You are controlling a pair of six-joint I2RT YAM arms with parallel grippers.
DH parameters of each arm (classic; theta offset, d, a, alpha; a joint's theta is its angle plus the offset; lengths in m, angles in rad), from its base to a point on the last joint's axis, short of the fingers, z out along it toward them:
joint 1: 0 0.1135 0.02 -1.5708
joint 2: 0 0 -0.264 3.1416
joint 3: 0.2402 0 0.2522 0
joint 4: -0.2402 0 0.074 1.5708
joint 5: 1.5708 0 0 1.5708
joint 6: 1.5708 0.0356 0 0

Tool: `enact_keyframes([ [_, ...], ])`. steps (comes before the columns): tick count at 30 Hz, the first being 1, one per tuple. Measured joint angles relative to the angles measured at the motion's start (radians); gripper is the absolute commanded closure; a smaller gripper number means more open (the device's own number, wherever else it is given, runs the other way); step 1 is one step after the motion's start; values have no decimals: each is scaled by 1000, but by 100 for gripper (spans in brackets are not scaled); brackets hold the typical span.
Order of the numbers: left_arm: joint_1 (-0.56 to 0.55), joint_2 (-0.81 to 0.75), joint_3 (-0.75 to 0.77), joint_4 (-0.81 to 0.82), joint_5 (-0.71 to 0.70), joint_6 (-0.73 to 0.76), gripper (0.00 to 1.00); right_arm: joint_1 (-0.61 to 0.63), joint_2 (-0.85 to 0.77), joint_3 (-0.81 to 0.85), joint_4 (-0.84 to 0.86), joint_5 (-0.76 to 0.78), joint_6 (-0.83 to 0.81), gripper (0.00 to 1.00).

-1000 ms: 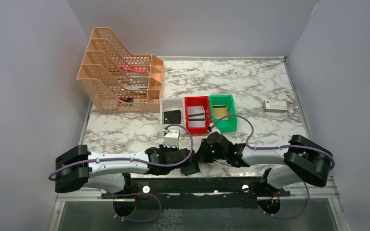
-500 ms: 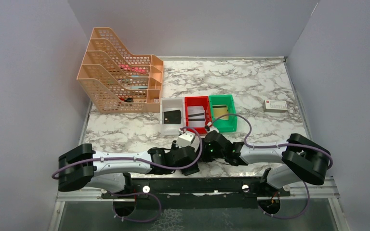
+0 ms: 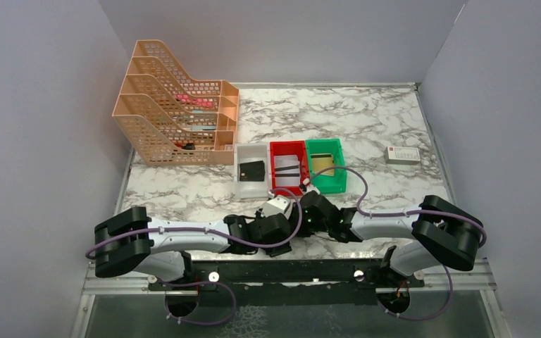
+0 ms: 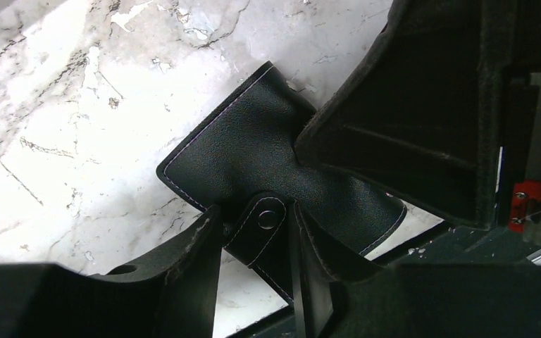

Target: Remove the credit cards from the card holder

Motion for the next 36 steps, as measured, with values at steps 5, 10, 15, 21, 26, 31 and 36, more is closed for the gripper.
enact_keyframes([
  [5,2,10,13,-16,0,-3,100,0,0,0,0,0,0,99],
  [10,12,-12,9,-20,-10,-29,100,0,1,0,-1,0,0,99],
  [15,50,-56,-27,3,14,-66,100,0,1,-1,2,0,2,99],
  [21,73,-85,-45,8,29,-82,100,0,11,-1,21,-2,5,99],
  [26,85,-92,-48,5,36,-100,100,0,16,-1,29,-3,6,99],
  [31,114,-121,-60,-29,-3,-137,100,0,16,0,28,-3,8,99],
  [36,136,-127,-64,-88,-54,-158,100,0,16,0,27,-3,9,99],
])
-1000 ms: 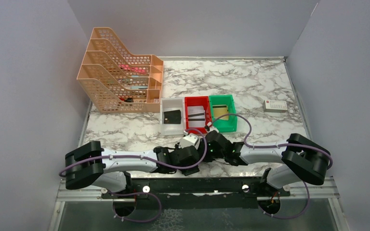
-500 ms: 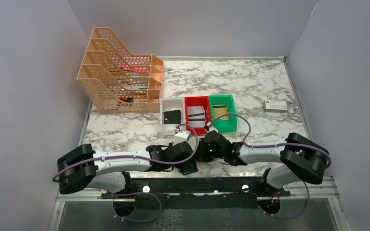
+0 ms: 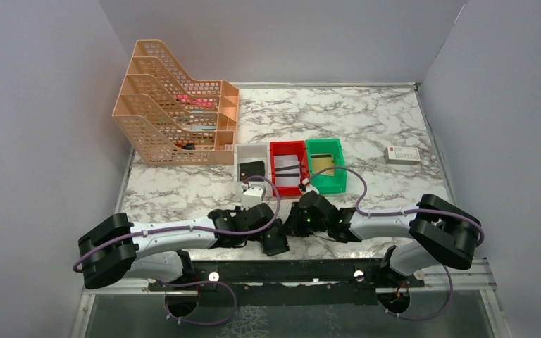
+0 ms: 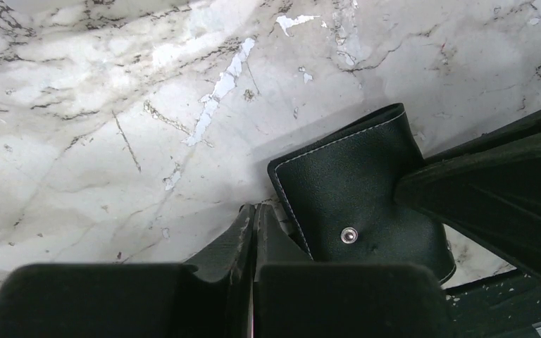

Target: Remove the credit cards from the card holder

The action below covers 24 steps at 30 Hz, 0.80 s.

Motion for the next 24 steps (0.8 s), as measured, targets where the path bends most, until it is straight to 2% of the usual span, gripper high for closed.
enact_keyframes([
  [1,0,0,0,-3,-3,0,100,0,0,0,0,0,0,98],
  [2,0,-1,0,-6,-6,-1,95,0,0,1,-1,0,0,98],
  [4,0,-7,0,-11,-6,0,77,0,-3,4,-6,0,-1,97],
  [6,0,-19,0,-19,-6,0,64,0,-11,7,-13,0,-6,96],
  [12,0,-79,-16,-15,8,3,49,1,-17,28,-52,0,-35,94],
  [18,0,-130,-70,21,49,-11,49,1,-17,42,-78,0,-51,94],
  [21,0,-130,-87,25,64,-35,54,1,-17,45,-83,-1,-53,93],
  [24,0,-130,-103,25,75,-60,63,1,-17,45,-83,-1,-53,93],
])
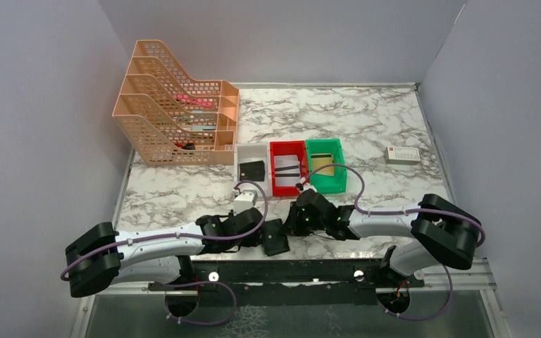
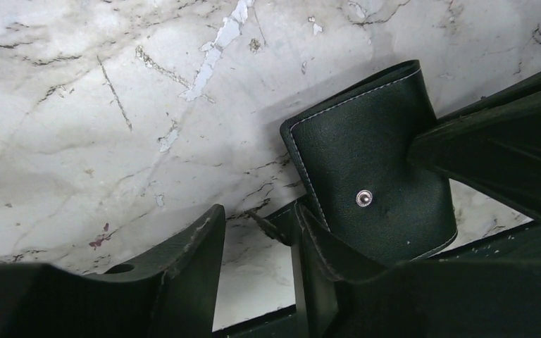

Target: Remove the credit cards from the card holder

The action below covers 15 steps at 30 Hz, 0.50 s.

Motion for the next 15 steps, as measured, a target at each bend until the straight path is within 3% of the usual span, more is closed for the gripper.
enact_keyframes([
  [7,0,0,-5,0,16,-31,99,0,0,0,0,-2,0,91],
  [11,0,-6,-5,1,25,-32,100,0,-7,0,-3,-9,-5,87],
  [15,0,-47,-5,20,37,-21,100,1,-43,-1,-44,-25,-26,71],
])
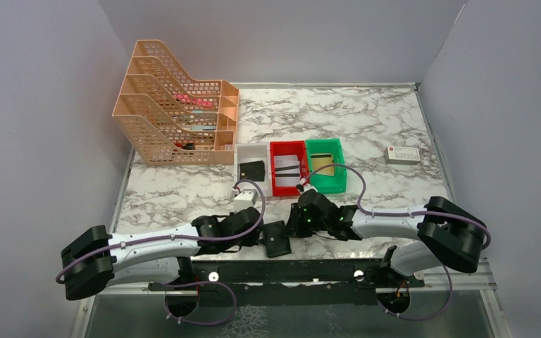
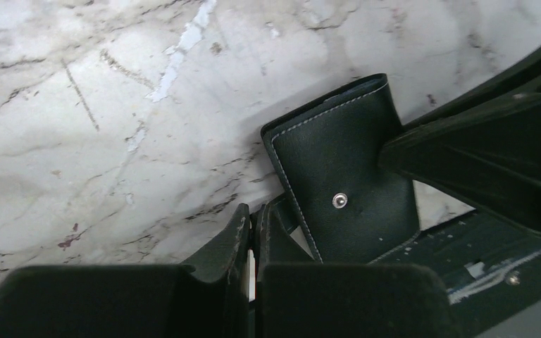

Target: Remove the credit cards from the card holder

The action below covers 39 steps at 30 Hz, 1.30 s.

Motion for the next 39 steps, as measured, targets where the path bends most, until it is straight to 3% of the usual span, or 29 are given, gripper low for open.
enact_keyframes([
  [9,0,-164,3,63,18,53,100,1,-197,-1,-201,54,-60,48],
  [17,-9,-45,86,174,101,106,100,1,-436,-14,-412,257,-24,27],
  [21,-36,53,159,213,106,127,100,1,-578,-61,-487,315,10,25],
  [26,-42,67,183,248,106,135,100,1,-687,-127,-507,319,39,25],
  [36,-42,-53,153,194,9,82,100,1,-673,-160,-481,264,55,23],
  [39,-42,-113,98,149,-39,46,100,1,-622,-177,-412,194,53,30],
])
